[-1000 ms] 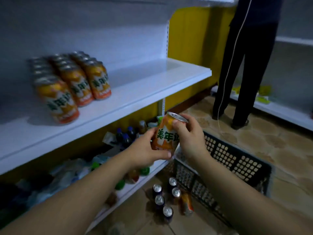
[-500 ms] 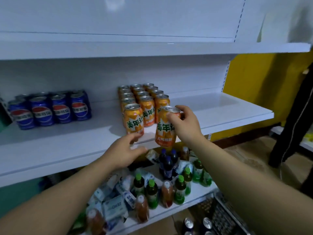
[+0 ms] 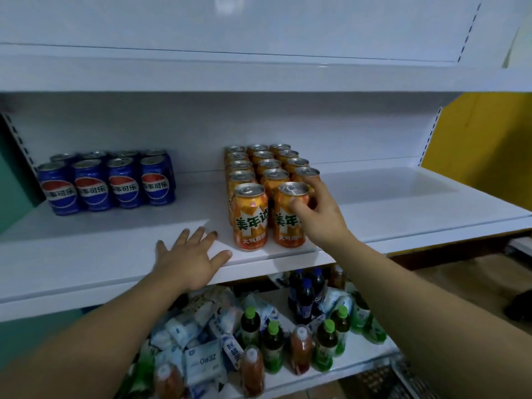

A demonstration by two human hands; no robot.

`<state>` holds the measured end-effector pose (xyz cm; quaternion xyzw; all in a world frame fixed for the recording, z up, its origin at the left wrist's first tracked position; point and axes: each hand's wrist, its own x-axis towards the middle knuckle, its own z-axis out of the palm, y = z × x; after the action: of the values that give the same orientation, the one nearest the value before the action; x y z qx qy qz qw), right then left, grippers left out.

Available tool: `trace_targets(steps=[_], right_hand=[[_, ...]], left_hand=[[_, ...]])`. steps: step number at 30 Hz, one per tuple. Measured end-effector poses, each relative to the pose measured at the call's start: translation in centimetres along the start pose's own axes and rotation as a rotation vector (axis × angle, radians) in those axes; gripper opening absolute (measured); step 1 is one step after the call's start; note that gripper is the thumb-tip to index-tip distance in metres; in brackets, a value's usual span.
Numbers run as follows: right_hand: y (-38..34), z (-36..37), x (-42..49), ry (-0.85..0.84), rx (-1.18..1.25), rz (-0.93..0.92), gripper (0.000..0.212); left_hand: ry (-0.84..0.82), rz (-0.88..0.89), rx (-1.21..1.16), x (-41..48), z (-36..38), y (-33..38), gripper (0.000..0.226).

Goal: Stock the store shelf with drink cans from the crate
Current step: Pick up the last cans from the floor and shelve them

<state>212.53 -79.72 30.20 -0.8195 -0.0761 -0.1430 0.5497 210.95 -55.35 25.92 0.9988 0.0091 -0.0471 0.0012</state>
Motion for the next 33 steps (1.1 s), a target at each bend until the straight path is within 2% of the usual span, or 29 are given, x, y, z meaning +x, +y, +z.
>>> trace_targets(steps=[8, 14, 18, 20, 23, 29, 33], right_hand=[[0.7, 1.2, -0.6, -0.012, -0.01, -0.094, 0.048], [1.0, 1.9, -0.3, -0.016, -0.008, -0.089, 0.052], [1.7, 1.7, -0.6, -0.095, -0.068, -0.114, 0.083], [1.7, 1.6, -0.5, -0.088, -0.094, -0.102, 0.09], [1.3, 1.4, -0.4, -0.071, -0.14, -0.114, 0.09], [1.2, 1.0, 0.1, -0.101, -0.18, -0.07, 0.089], [0.9, 1.0, 0.0, -0.108, -0.214, -0.057, 0.091]], left_hand=[[0.073, 0.006, 0.001, 0.2, 0.8, -0.2, 0.073], [0.089, 0.004, -0.004, 0.2, 0.9, -0.2, 0.073], [0.088, 0.01, -0.017, 0.2, 0.9, -0.2, 0.073], [0.054, -0.014, -0.046, 0.4, 0.5, -0.2, 0.078], [0.042, -0.021, -0.154, 0.5, -0.1, 0.9, 0.088], [0.135, -0.029, -0.24, 0.6, 0.2, 3.4, 0.071], [0.094, -0.023, -0.185, 0.2, 0.1, 3.2, 0.088]])
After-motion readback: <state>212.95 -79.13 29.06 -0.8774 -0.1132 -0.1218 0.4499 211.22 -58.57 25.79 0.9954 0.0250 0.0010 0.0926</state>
